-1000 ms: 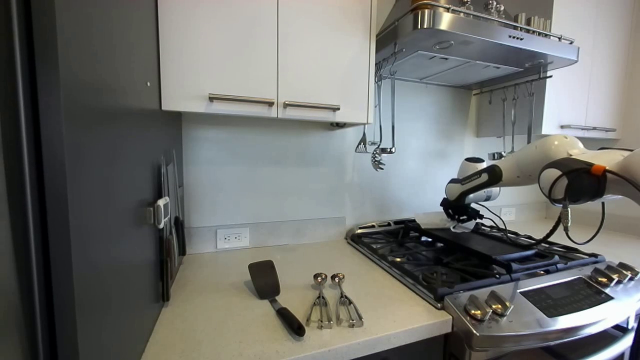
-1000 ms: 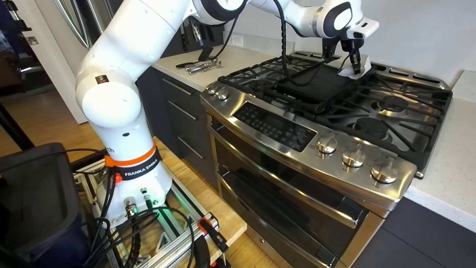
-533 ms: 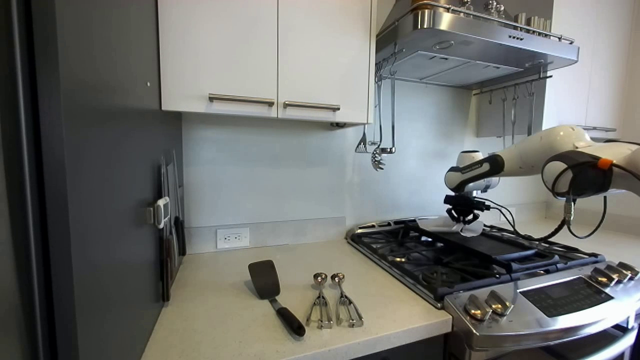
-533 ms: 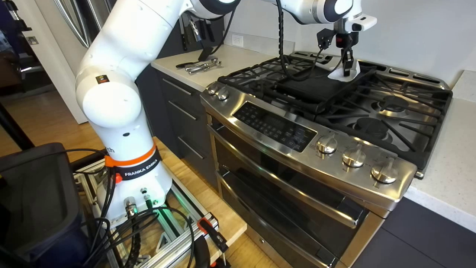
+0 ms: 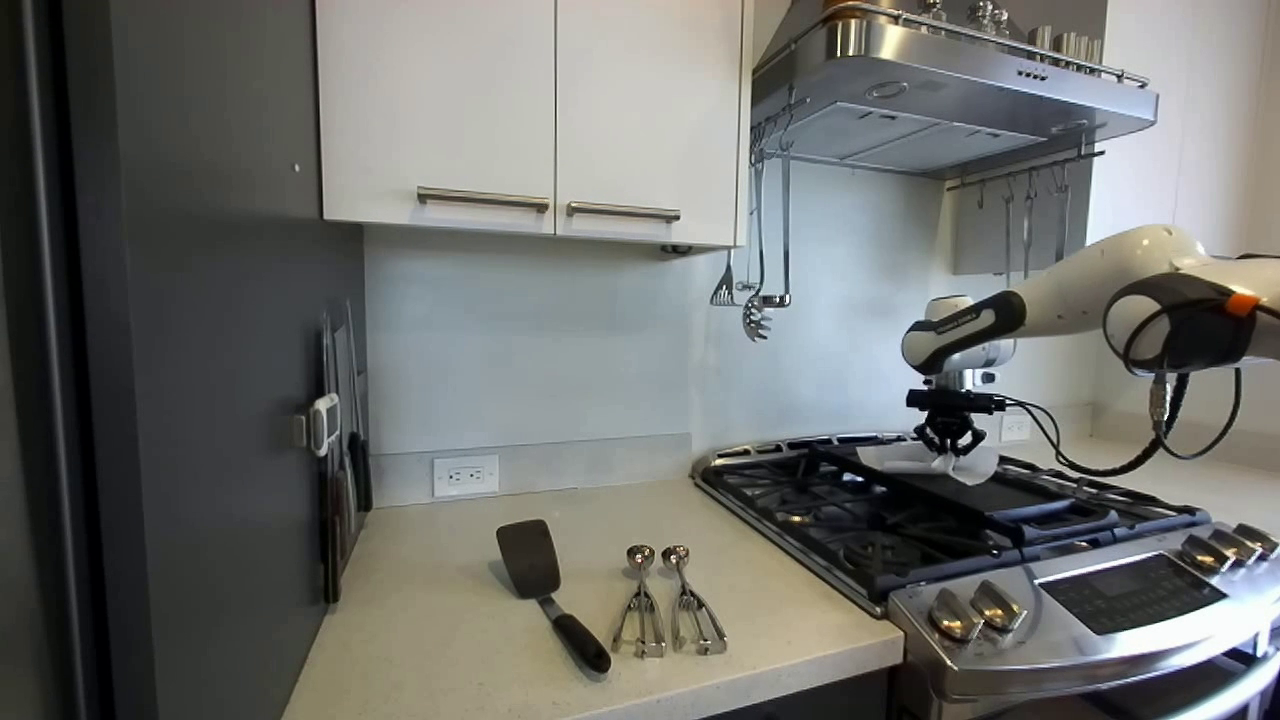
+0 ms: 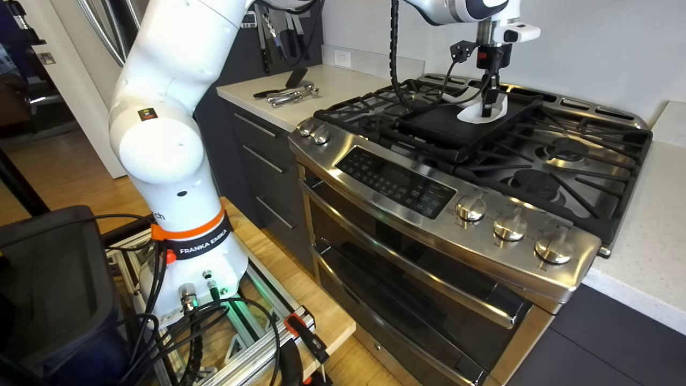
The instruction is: User the paper towel to wipe the black baking sheet
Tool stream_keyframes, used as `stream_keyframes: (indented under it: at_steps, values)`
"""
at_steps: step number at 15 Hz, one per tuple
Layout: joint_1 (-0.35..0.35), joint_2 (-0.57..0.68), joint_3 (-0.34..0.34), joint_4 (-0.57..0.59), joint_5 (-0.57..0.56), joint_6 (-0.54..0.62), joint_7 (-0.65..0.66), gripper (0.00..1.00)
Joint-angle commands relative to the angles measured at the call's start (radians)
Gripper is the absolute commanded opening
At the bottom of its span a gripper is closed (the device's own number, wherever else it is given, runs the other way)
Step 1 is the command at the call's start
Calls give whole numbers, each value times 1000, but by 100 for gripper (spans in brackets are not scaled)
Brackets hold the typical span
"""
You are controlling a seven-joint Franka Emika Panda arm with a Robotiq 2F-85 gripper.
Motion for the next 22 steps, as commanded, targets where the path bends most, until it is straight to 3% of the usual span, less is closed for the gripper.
stream_keyframes:
  at_steps: [1,7,17,22]
  values:
    - [6,-116,-18,-192,-22,-26,13,0]
    - [-24,-211,-31,-344,12,48,18,0]
    - [-41,-168,48,-361,259,373,-22,0]
    - [-48,-217,134,-378,357,222,-176,0]
